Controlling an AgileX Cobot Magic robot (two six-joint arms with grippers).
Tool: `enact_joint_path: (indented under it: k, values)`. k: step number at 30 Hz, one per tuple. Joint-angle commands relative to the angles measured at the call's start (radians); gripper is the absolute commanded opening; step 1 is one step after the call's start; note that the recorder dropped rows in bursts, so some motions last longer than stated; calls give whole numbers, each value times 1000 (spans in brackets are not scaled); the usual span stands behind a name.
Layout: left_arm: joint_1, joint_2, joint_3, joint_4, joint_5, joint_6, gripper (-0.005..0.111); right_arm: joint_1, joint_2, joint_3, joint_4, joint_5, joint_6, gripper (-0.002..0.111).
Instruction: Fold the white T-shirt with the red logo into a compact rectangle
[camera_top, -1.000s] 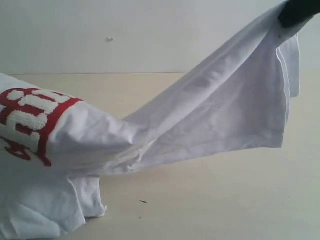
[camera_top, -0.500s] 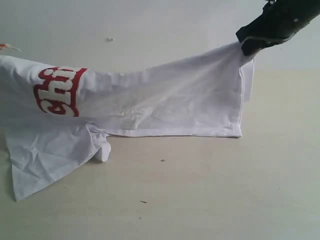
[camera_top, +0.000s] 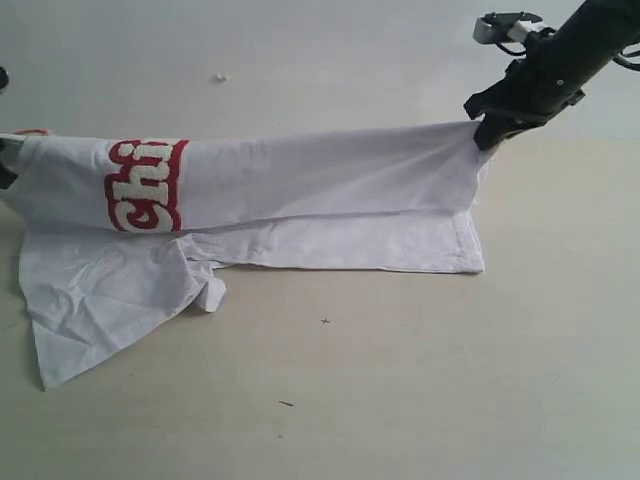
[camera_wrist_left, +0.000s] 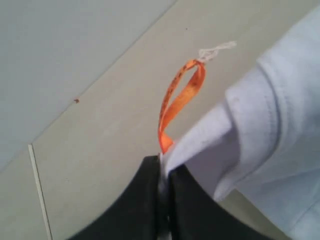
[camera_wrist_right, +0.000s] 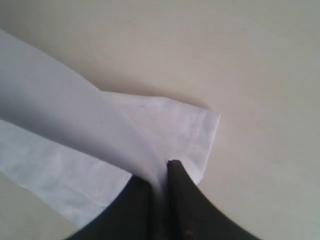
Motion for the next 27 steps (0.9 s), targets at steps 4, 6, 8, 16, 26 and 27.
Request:
enact_joint_path:
  k: [4, 6, 8, 16, 26, 27]
  values:
    - [1, -116, -8, 2, 197, 11, 0, -7, -93, -25, -8, 161, -6, 0]
    - [1, -158, -6, 2, 281, 11, 0, -5, -124, -25, -5, 161, -6, 0]
    - [1, -205, -6, 2, 386, 11, 0, -5, -179, 10, 1, 161, 46, 0]
    - [1, -392, -6, 0, 759, 29, 0, -5, -465, 280, 57, 161, 29, 0]
    - [1, -663, 12, -48, 961, -103, 0, -5, -827, 463, 62, 161, 104, 0]
    - [1, -684, 20, -65, 961, -123, 0, -5, -864, 477, 58, 161, 112, 0]
